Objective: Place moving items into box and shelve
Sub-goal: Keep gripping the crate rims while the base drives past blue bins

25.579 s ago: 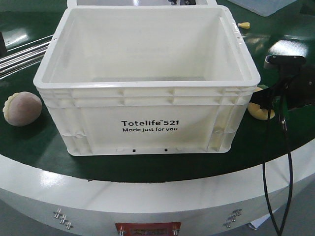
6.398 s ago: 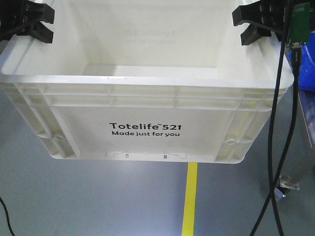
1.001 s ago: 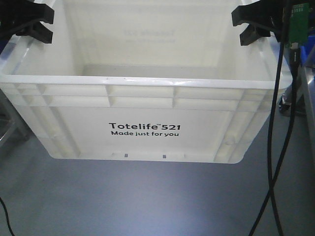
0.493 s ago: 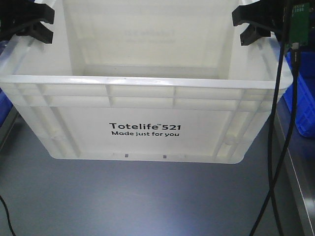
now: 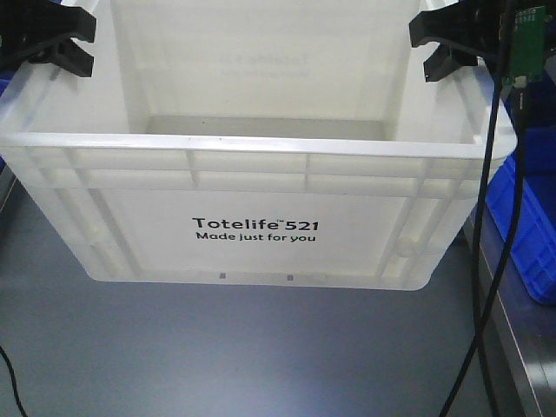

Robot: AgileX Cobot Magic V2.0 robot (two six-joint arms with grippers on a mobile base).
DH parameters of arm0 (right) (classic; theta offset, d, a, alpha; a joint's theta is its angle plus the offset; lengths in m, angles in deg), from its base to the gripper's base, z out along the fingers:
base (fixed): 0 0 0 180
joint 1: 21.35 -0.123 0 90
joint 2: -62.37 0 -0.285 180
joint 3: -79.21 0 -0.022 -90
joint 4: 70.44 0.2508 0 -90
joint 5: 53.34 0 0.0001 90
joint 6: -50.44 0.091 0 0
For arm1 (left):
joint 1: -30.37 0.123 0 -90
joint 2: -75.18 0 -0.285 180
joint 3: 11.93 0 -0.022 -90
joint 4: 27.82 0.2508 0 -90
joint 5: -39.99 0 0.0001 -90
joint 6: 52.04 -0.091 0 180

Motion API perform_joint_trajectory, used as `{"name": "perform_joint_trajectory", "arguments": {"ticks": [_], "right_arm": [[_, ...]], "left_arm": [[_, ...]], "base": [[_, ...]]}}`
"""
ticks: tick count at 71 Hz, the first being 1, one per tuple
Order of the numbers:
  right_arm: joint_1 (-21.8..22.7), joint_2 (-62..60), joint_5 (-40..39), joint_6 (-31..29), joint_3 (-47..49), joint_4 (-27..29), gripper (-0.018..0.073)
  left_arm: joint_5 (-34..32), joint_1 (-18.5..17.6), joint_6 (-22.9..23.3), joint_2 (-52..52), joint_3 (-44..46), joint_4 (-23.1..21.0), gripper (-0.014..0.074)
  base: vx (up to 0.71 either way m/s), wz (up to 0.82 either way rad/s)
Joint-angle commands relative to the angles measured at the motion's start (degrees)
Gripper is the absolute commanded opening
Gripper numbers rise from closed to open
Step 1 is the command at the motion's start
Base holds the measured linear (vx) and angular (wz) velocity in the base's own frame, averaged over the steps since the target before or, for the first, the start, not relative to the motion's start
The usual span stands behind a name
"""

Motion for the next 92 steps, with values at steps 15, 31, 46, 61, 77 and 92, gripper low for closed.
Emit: {"name": "perform_joint_trajectory", "arguments": {"ticks": [15,31,46,61,77,92], "right_arm": [[-0.1,-2.9,-6.5,-2.3,2.5,2.1,-0.0012],[-0.1,-2.9,-6.5,-2.3,2.5,2.1,-0.0012],[-0.1,-2.9,-6.5,-2.3,2.5,2.1,-0.0012],[-0.1,-2.9,-6.6,-2.3,2.5,2.1,-0.0012],[-0.1,-2.9,-6.6,-2.3,2.5,2.1,-0.0012],[-0.1,-2.9,-6.6,-2.3,2.5,2.1,-0.0012]], "left_arm": [[-6.8,-0.5,-0.9,-2.9,2.5,-3.4,-0.0017],[-6.8,-0.5,-0.9,-2.9,2.5,-3.4,-0.0017],[-6.8,-0.5,-0.9,-2.9,2.5,-3.4,-0.0017],[-6.8,-0.5,-0.9,-2.9,2.5,-3.4,-0.0017],[-6.8,-0.5,-0.9,-2.9,2.5,-3.4,-0.0017],[-6.8,-0.5,-0.9,-2.9,2.5,-3.4,-0.0017]], "base": [[0.46,-0.1],[0.47,-0.09],[0.48,-0.08],[0.48,-0.05],[0.48,0.0],[0.48,0.04]]}}
